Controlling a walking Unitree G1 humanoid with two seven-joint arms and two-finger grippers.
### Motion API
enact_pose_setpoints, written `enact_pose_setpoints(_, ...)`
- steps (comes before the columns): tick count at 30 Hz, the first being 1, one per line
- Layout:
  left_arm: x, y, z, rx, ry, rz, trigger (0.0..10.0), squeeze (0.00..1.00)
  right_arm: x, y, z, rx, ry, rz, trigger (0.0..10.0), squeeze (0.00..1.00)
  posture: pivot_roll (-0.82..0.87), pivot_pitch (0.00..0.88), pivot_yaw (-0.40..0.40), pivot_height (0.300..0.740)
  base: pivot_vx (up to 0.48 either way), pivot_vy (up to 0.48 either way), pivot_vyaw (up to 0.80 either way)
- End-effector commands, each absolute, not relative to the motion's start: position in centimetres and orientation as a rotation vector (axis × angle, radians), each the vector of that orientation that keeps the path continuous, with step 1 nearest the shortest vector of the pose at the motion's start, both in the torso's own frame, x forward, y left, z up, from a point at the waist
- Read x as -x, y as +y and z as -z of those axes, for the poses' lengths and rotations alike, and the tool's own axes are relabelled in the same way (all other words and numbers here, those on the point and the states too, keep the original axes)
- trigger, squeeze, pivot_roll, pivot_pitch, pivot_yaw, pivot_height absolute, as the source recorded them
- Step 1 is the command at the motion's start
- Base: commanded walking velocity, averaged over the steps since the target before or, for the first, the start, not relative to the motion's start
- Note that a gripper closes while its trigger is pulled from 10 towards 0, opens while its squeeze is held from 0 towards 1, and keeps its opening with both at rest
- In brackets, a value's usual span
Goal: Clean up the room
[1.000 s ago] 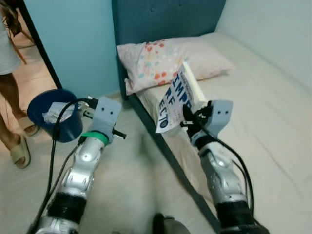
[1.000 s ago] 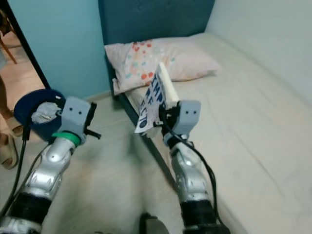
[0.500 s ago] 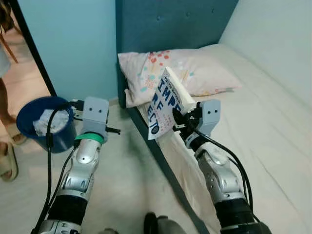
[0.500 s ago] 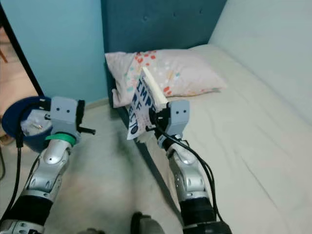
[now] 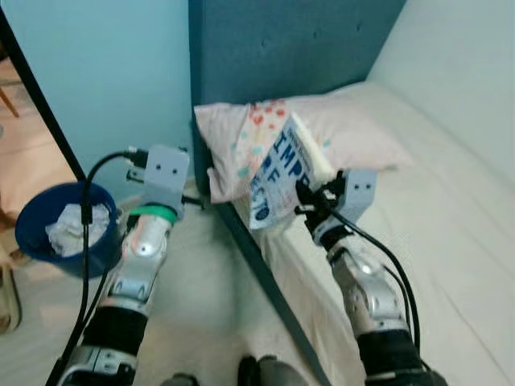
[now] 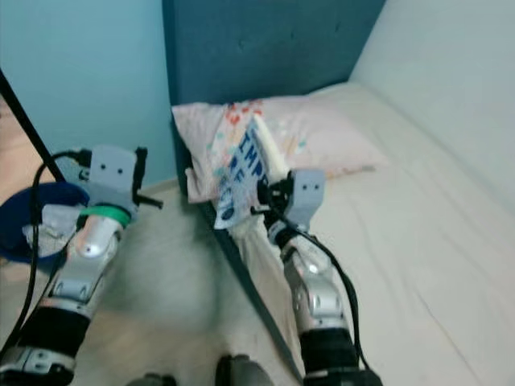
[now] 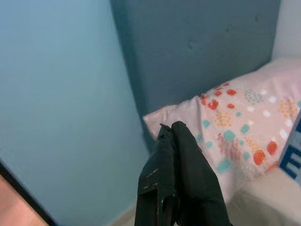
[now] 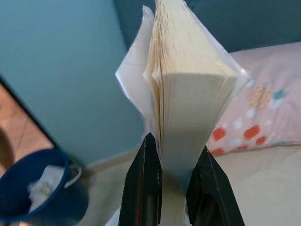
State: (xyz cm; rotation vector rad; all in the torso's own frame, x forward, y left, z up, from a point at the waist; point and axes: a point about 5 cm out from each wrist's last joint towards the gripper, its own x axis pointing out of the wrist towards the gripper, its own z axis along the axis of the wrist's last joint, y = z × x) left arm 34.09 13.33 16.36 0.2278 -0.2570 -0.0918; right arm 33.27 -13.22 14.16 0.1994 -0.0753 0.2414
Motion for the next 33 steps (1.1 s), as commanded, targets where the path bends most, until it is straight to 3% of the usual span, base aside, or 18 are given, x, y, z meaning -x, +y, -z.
enact_pose_setpoints(1,-33.9,12.8,-15.8,-0.230,-0.241,0.115,10.0,0.00,-33.4,-13.8,-14.6,-0.211,-0.102,-0.216,10.0,0.00,-0.03,0.083,-0.029,0.740,0.469,0.000,0.00)
enact_pose_setpoints(20,-33.6,12.1,-15.4,-0.249,-0.237,0.185,10.0,0.00,-33.4,-14.1,-14.6,-0.225,-0.107,-0.184,10.0,0.00,-0.03,0.080,-0.016,0.740,0.461,0.000,0.00)
enact_pose_setpoints(33,-33.2,11.1,-15.2,-0.194,-0.212,0.259,10.0,0.00,-33.5,-14.2,-14.8,-0.255,-0.117,-0.183,10.0,0.00,-0.03,0.063,-0.011,0.740,0.000,0.000,-0.17)
